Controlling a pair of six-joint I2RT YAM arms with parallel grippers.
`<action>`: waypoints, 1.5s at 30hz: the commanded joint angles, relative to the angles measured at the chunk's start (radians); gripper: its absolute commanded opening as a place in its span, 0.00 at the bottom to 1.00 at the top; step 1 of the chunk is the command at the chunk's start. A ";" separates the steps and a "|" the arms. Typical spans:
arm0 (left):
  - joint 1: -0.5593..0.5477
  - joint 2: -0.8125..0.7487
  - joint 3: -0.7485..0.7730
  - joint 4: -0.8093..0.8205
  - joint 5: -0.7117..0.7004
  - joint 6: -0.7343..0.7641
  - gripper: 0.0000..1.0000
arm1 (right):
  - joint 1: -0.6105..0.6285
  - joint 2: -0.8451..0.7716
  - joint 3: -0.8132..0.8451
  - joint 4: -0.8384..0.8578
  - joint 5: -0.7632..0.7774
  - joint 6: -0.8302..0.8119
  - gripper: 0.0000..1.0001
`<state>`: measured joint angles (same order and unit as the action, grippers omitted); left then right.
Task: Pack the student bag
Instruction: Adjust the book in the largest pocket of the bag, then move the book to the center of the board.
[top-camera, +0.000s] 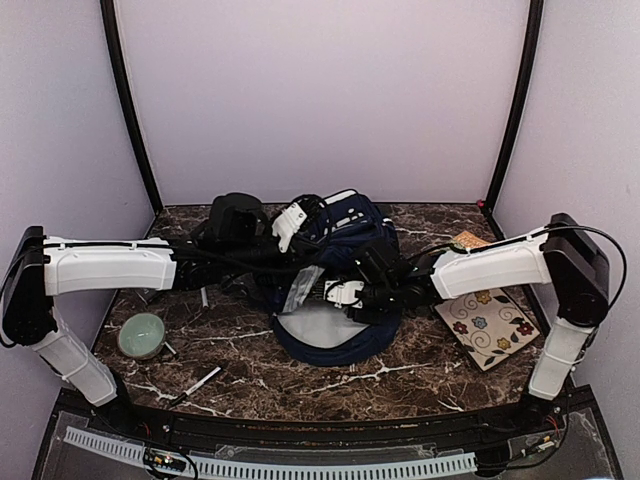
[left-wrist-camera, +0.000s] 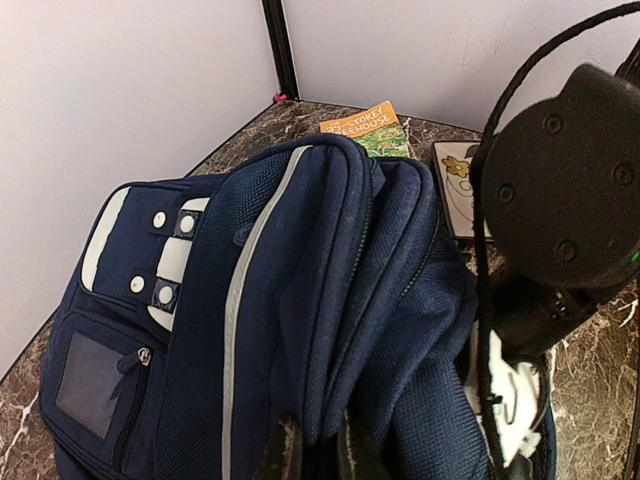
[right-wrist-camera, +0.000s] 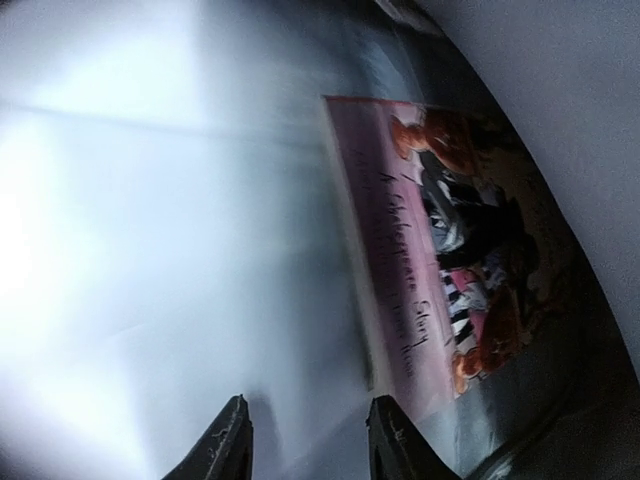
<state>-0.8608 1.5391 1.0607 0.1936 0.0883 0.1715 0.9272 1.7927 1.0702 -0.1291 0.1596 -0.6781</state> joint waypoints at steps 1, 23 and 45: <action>0.017 -0.003 0.023 0.107 0.000 -0.020 0.00 | 0.005 -0.109 0.022 -0.200 -0.203 0.083 0.41; 0.096 0.331 0.198 -0.060 -0.055 0.012 0.00 | -0.503 -0.471 -0.091 -0.408 -0.529 0.254 0.41; 0.111 0.392 0.283 -0.190 -0.098 0.006 0.26 | -1.085 -0.049 0.075 -0.201 -0.426 0.629 0.55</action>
<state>-0.7765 1.9694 1.3392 0.0639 0.0536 0.2180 -0.1345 1.7023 1.1011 -0.3805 -0.3077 -0.0933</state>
